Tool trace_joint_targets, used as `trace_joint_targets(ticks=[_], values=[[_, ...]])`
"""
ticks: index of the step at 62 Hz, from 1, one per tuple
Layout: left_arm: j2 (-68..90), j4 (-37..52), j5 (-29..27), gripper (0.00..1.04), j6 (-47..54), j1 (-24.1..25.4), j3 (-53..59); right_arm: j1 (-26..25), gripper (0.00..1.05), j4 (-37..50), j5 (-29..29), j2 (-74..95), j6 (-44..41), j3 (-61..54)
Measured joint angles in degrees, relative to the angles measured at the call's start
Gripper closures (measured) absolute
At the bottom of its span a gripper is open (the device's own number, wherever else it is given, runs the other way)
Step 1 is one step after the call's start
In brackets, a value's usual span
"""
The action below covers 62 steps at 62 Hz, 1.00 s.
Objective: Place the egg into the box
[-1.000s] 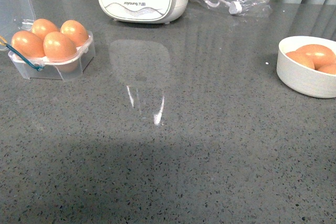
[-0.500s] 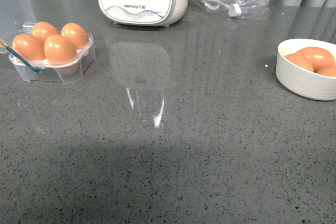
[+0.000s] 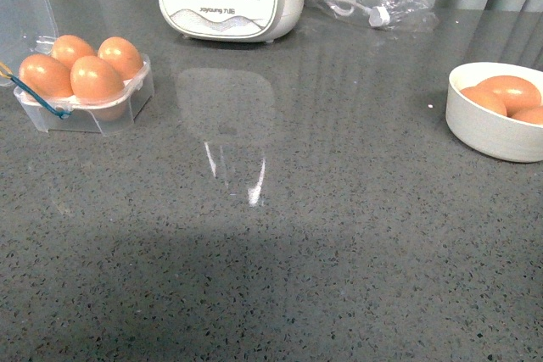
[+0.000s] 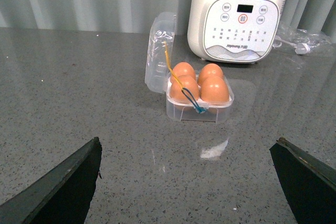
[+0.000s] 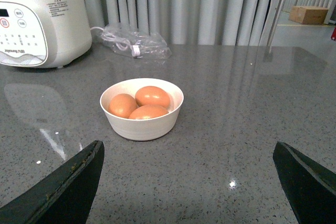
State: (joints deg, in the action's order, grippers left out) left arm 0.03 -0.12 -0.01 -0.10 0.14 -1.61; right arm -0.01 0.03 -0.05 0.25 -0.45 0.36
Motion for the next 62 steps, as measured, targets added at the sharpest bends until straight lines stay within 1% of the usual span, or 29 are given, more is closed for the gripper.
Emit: trace_joint_targets(ticks=[21, 23, 24, 25, 26, 27, 28, 30, 35, 38, 44, 50, 55, 62], values=[[0.1, -0.1, -0.3, 0.07, -0.2, -0.1, 0.0, 0.0, 0.07, 0.0, 0.0, 0.0, 0.0, 0.0], [1.3, -2.6, -4.4, 0.07, -2.6, -1.5, -0.7, 0.0, 0.07, 0.0, 0.0, 0.0, 0.0, 0.0], [2.4, -5.4, -8.1, 0.07, -3.9, -2.5, -1.6, 0.0, 0.07, 0.0, 0.0, 0.0, 0.0, 0.0], [3.2, -6.7, -9.7, 0.07, -5.5, -3.1, -1.9, 0.0, 0.07, 0.0, 0.0, 0.0, 0.0, 0.0], [4.7, -9.0, -12.9, 0.07, -7.0, -3.8, -2.7, 0.0, 0.07, 0.0, 0.0, 0.0, 0.0, 0.0], [5.3, -9.9, -14.4, 0.07, -8.2, -4.0, -3.0, 0.0, 0.07, 0.0, 0.0, 0.0, 0.0, 0.0], [6.5, -11.2, -17.0, 0.07, -10.6, -4.5, -3.4, 0.0, 0.07, 0.0, 0.0, 0.0, 0.0, 0.0], [7.6, -12.0, -19.1, 0.07, -12.9, -4.8, -3.4, 0.0, 0.07, 0.0, 0.0, 0.0, 0.1, 0.0], [8.3, -12.2, -19.3, 0.07, -15.9, -4.7, -3.6, 0.0, 0.07, 0.0, 0.0, 0.0, 0.1, 0.0], [8.1, -12.0, -18.6, 0.07, -17.1, -4.3, -4.1, 0.0, 0.07, 0.0, 0.0, 0.0, 0.1, 0.0], [8.5, -10.3, -15.4, 0.07, -18.1, -2.8, -5.3, 0.0, 0.07, 0.0, 0.0, 0.0, 0.1, 0.0], [11.3, -6.2, -11.8, 0.07, -17.2, -0.5, -5.5, 0.0, 0.07, 0.0, 0.0, 0.0, 0.1, 0.0], [16.6, 0.1, -6.6, 0.07, -15.3, 3.2, -5.6, 0.0, 0.07, 0.0, 0.0, 0.0, 0.1, 0.0], [28.2, 11.6, 1.7, 0.07, -12.5, 10.5, -7.1, 0.0, 0.07, 0.0, 0.0, 0.0, 0.1, 0.0]])
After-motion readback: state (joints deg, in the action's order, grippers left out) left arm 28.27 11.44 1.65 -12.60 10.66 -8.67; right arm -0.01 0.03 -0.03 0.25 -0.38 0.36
